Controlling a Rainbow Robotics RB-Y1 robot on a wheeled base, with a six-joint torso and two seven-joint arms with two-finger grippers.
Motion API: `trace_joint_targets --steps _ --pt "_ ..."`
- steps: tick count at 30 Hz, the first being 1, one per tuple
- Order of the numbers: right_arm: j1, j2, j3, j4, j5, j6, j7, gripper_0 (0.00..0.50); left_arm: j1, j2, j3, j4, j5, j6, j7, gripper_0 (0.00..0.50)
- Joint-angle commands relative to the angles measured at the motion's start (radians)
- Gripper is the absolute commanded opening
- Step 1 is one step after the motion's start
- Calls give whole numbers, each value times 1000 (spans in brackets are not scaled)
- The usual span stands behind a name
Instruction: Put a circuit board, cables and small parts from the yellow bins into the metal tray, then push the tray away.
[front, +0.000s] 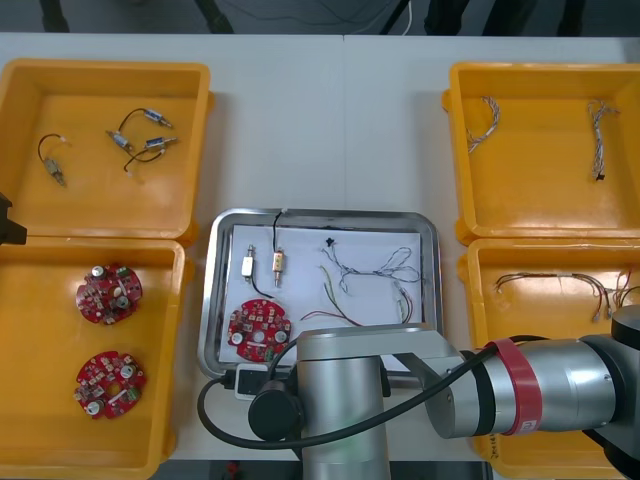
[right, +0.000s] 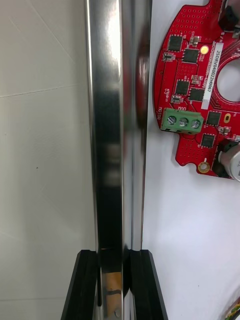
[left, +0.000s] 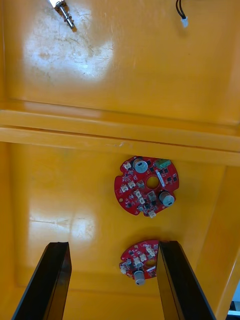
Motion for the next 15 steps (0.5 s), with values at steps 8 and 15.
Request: trace_joint_targets --steps 8,15 --pt "-112 -30 62 -35 8 -30 -27 46 18 47 32 -29 4 6 -85 500" --pt "-153 -53 62 -35 8 -42 -28 39 18 47 32 -29 4 6 -85 500"
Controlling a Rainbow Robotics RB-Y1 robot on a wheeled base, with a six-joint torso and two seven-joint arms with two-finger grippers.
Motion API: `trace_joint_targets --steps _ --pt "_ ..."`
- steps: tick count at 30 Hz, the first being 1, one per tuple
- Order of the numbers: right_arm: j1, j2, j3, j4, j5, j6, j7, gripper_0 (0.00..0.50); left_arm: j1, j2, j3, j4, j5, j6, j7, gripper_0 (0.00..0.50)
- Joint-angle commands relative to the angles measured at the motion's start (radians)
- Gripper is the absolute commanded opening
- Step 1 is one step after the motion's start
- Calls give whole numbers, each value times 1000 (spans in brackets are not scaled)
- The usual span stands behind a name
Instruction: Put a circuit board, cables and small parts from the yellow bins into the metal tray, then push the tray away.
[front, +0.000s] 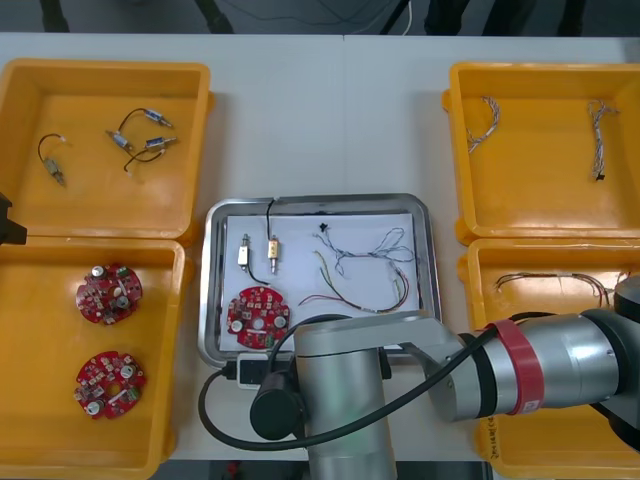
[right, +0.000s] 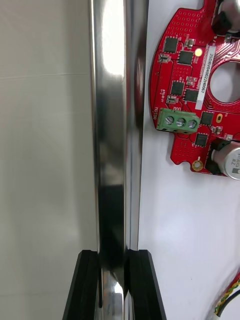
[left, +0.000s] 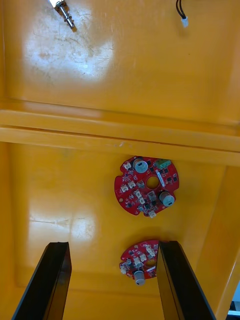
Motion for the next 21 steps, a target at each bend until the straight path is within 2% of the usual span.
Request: trace_joint_targets --steps 1,10,21 --pt "-64 -29 10 -34 8 -18 -28 36 18 47 32 -29 4 6 -85 500" --pt "-103 -51 -1 -30 41 -27 -36 21 18 47 32 -29 4 6 -85 500" --pt "-173 -45 -4 39 69 -58 -45 5 18 47 32 -29 4 6 -85 500"
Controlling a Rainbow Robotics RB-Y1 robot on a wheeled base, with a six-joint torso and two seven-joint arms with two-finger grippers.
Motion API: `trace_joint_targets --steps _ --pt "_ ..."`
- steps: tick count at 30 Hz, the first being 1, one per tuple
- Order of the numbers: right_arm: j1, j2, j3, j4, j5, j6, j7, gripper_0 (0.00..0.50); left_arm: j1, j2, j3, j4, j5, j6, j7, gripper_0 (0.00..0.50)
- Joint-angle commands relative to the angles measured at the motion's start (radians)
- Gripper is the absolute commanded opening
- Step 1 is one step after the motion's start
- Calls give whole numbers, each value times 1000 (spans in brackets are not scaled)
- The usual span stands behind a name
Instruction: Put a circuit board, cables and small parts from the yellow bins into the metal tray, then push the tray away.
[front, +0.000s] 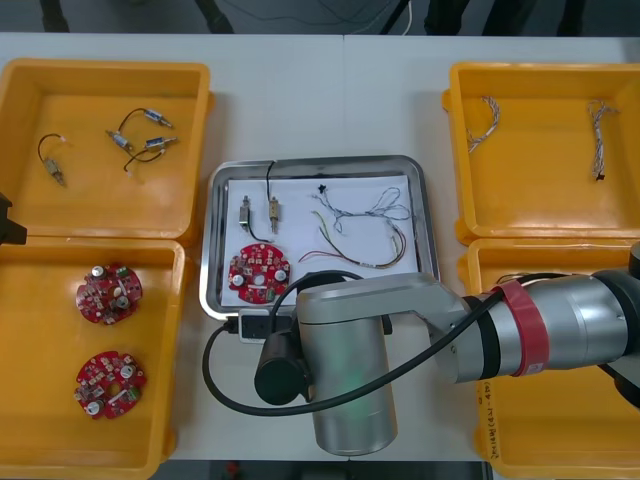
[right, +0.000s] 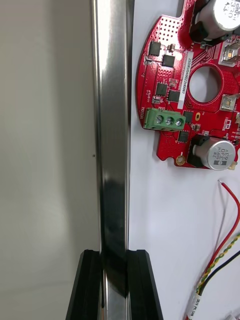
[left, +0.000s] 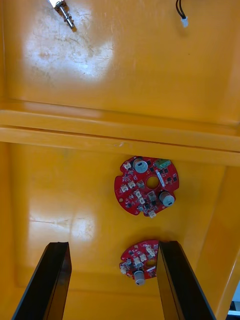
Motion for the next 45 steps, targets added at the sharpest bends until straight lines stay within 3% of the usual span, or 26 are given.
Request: trace_joint_targets --steps 1,29,45 --pt "-70 -9 -4 17 15 -23 -45 3 18 47 32 -29 4 6 -85 500" --pt "-162 -9 -36 204 32 -164 -46 0 18 47 32 -29 4 6 -85 500" --pt "-249 -8 -40 320 -31 -249 -46 0 18 47 32 -29 4 6 -85 500"
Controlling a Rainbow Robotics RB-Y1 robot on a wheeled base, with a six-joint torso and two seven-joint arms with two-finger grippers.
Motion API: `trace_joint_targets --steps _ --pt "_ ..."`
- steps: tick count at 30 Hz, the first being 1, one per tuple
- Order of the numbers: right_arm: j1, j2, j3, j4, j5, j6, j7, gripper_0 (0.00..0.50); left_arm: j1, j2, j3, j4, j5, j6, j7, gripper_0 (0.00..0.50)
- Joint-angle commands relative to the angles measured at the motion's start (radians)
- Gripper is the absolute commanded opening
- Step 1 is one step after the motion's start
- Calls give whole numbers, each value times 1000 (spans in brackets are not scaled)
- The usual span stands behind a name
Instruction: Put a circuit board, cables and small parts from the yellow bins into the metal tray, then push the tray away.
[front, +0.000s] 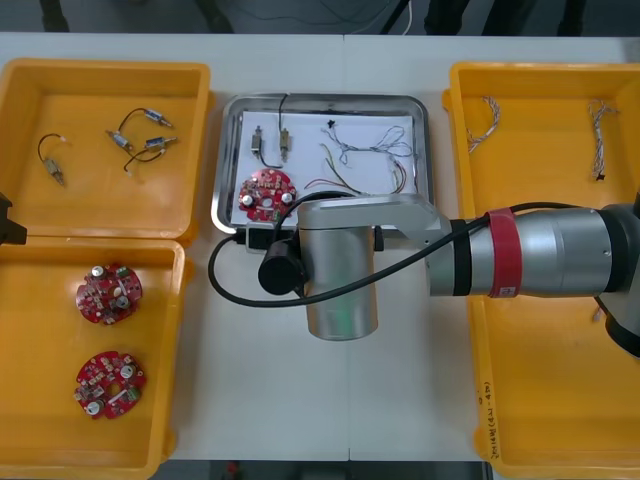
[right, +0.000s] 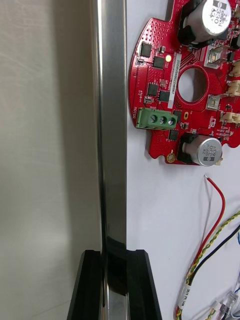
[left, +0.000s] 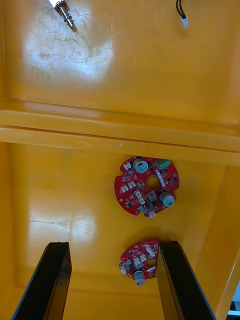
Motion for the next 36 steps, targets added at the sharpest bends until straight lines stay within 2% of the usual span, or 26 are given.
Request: trace_joint_targets --steps 1,12,25,33,36 --pt "-74 -8 -34 18 -10 -30 -47 0 18 47 32 -29 4 6 -85 500" --pt "-98 -8 -34 108 -10 -182 -46 0 18 47 32 -29 4 6 -85 500" --pt "-135 -8 -33 176 -10 -277 -49 0 18 47 32 -29 4 6 -85 500" --pt "-143 -11 -33 249 -10 -431 -40 0 18 47 32 -29 4 6 -85 500" --pt "-143 -17 -33 252 -10 -445 -37 0 18 47 32 -29 4 6 -85 500"
